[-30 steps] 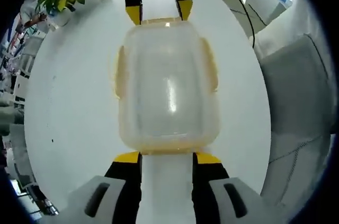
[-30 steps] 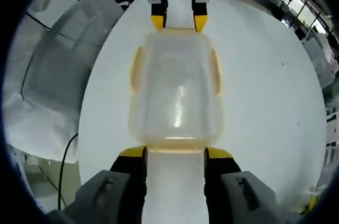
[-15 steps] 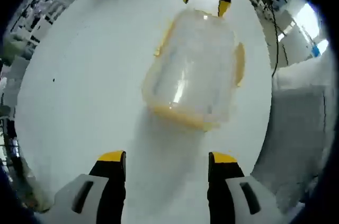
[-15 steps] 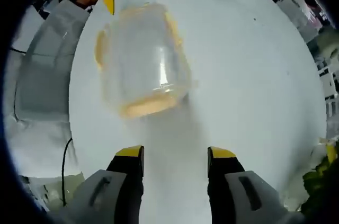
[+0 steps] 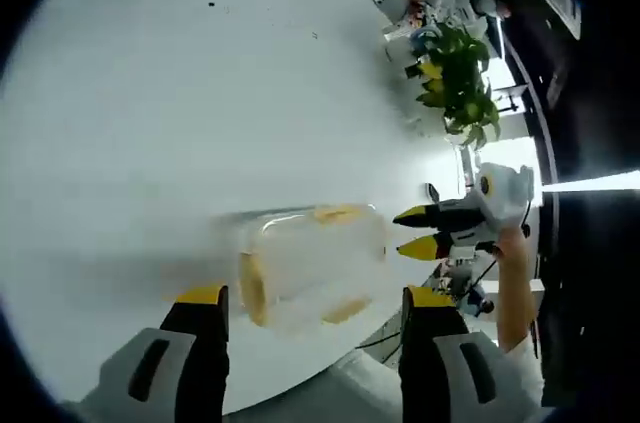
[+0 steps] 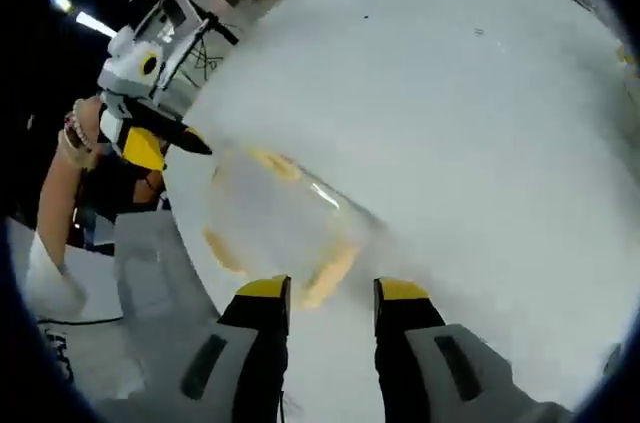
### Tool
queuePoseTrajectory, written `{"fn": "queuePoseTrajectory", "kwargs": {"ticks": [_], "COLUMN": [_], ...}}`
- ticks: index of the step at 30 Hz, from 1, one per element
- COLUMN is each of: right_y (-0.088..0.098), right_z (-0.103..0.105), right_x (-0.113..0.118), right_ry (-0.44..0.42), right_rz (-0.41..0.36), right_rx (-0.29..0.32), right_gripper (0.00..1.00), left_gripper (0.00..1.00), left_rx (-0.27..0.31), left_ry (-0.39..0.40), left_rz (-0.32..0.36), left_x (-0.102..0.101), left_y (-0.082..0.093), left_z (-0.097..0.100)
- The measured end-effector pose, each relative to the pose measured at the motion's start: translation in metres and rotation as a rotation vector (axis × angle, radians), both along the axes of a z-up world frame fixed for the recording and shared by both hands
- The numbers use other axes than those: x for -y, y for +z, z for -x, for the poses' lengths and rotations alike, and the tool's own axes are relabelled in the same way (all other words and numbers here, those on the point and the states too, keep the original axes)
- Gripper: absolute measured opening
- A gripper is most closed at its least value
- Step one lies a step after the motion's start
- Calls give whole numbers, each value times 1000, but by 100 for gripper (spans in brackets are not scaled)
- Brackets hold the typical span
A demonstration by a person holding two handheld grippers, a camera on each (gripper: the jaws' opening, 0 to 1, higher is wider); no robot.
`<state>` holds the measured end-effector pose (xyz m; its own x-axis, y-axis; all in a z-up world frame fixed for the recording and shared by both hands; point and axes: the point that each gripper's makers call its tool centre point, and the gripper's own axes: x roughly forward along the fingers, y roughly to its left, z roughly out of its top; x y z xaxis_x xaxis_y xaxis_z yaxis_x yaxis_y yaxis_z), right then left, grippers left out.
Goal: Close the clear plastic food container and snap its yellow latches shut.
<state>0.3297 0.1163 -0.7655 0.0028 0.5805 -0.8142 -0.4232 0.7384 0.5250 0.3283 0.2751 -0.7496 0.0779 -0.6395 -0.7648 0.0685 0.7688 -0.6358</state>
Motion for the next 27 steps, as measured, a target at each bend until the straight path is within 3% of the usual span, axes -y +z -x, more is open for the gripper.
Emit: {"fn": "queuePoseTrajectory", "kwargs": {"ticks": [1, 3, 7, 11, 15, 17, 20, 21, 22, 24, 27], "right_y": [-3, -7, -10, -18, -16, -16, -16, -16, -16, -16, -15], "right_z": [2, 4, 11, 14, 14, 15, 15, 15, 14, 14, 15], "right_x": [-1, -3, -10, -11, -14, -14, -15, -15, -16, -16, -16], "right_ry": [-20, -11, -7, 28, 33, 48, 67, 74, 77, 83, 95], "right_rz": [-3, -3, -11, 29, 22, 22, 21, 22, 20, 24, 31], "right_rx": [-26, -34, -65, -61, -71, -67, -61, -58, -56, -51, -38], "right_gripper": [33, 31, 18, 16, 16, 16, 16, 16, 16, 16, 15], "left_gripper": [63, 60, 56, 52, 48, 42, 27, 28, 30, 35, 38], "left_rx": [-1, -3, -25, -17, -24, -37, -14, -69, -83, -86, -75], "left_ry": [-24, -79, -90, -95, -99, -86, -156, -91, -94, -116, -124], "left_rz": [-44, -63, -72, -91, -124, -145, -233, -205, -175, -139, -156], "left_x": [-2, -1, 7, 10, 7, 3, -12, -5, 0, 5, 5], "left_y": [-7, -13, -23, -26, -30, -34, -43, -43, -45, -48, -49], "left_z": [3, 10, 15, 12, 9, 8, 10, 14, 16, 20, 19]}}
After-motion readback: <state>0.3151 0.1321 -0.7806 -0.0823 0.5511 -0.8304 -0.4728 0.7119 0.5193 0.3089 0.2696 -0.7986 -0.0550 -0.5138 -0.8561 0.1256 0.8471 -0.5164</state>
